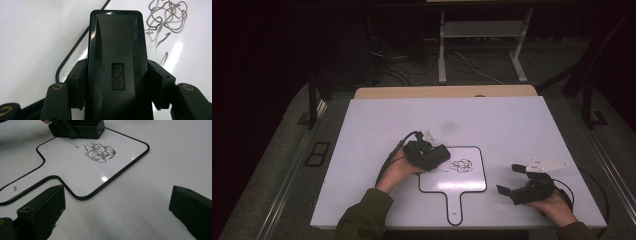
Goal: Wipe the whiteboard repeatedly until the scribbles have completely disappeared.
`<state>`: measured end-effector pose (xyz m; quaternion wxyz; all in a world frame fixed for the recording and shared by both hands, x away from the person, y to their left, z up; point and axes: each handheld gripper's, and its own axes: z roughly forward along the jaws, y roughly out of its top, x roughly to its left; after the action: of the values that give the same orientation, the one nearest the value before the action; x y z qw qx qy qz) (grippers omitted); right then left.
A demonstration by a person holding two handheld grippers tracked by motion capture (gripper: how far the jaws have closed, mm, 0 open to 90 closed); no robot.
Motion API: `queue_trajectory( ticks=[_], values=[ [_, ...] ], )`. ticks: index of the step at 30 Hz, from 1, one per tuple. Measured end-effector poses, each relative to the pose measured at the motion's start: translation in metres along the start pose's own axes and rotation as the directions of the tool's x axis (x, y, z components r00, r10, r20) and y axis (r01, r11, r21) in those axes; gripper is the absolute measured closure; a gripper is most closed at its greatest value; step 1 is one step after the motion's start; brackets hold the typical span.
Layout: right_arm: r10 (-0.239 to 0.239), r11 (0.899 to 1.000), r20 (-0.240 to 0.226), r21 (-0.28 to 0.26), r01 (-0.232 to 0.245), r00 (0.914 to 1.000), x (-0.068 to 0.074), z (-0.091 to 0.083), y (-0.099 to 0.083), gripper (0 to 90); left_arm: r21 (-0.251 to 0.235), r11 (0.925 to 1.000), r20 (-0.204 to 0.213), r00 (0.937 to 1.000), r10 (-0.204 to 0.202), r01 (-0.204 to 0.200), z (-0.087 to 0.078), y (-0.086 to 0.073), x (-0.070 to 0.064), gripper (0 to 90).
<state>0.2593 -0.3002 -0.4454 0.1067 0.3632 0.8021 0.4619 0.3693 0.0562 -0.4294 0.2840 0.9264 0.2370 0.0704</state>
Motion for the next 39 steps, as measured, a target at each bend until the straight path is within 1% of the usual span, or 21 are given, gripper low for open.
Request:
queue_trajectory(
  ticks=[2,7,8,11,13,15,17,19,20,26,29,33,36,39],
  values=[
    [0.003,1.0,0.0,0.001,-0.003,1.0,0.0,0.0,0.0,0.0,0.008,0.9999,-0.005,0.9999,0.012,-0.012,0.0,0.002,-0.004,39.3],
    [0.005,1.0,-0.001,0.002,-0.005,1.0,0.001,0.001,0.0,0.0,0.014,0.9987,0.016,0.9987,0.048,-0.048,0.004,0.008,-0.017,39.3],
    [-0.002,1.0,-0.002,-0.002,0.002,1.0,0.001,0.001,0.001,0.0,0.019,0.9981,0.02,0.9981,0.058,-0.058,0.004,0.009,-0.02,39.3],
    [-0.001,1.0,-0.002,0.0,0.001,1.0,0.002,0.0,0.001,0.0,0.023,0.9963,0.033,0.9961,0.082,-0.082,0.007,0.013,-0.03,39.3],
    [-0.003,1.0,-0.003,0.002,0.003,1.0,0.001,0.001,0.001,0.0,0.026,0.995,0.042,0.9946,0.095,-0.096,0.007,0.015,-0.034,39.3],
    [-0.003,1.0,-0.003,0.002,0.003,1.0,0.001,0.001,0.001,0.0,0.022,0.9948,0.048,0.994,0.099,-0.1,0.009,0.016,-0.035,39.3],
    [-0.003,1.0,-0.005,0.002,0.003,1.0,0.001,0.001,0.001,0.0,0.02,0.9957,0.055,0.9944,0.09,-0.091,0.01,0.017,-0.033,39.3],
    [0.0,1.0,-0.003,0.001,0.0,1.0,0.001,0.001,0.001,0.0,0.023,0.9962,0.047,0.9955,0.082,-0.084,0.01,0.018,-0.03,39.4],
    [0.0,1.0,-0.003,0.001,0.0,1.0,0.001,0.001,0.001,0.0,0.011,0.9973,0.041,0.9965,0.073,-0.073,0.011,0.017,-0.029,39.4],
    [-0.001,1.0,-0.005,0.001,0.001,1.0,0.001,0.001,0.001,0.0,0.02,0.9981,-0.003,0.9983,0.058,-0.058,0.01,0.017,-0.019,39.4],
    [-0.004,1.0,-0.003,-0.004,0.004,1.0,0.001,0.001,0.001,0.0,0.017,0.9988,0.002,0.999,0.045,-0.045,0.01,0.016,-0.015,39.4],
    [-0.001,1.0,-0.003,0.0,0.001,1.0,0.001,0.001,0.001,0.0,0.019,0.9986,0.005,0.9988,0.049,-0.05,0.011,0.018,-0.017,39.4],
    [-0.001,1.0,-0.002,0.0,0.001,1.0,0.001,0.001,0.001,0.0,0.021,0.9981,0.006,0.9983,0.058,-0.058,0.013,0.022,-0.016,39.4],
    [0.0,1.0,-0.001,-0.001,0.0,1.0,0.001,0.001,0.001,0.0,0.017,0.9986,0.0,0.9988,0.049,-0.049,0.017,0.027,-0.014,39.3]
  ],
)
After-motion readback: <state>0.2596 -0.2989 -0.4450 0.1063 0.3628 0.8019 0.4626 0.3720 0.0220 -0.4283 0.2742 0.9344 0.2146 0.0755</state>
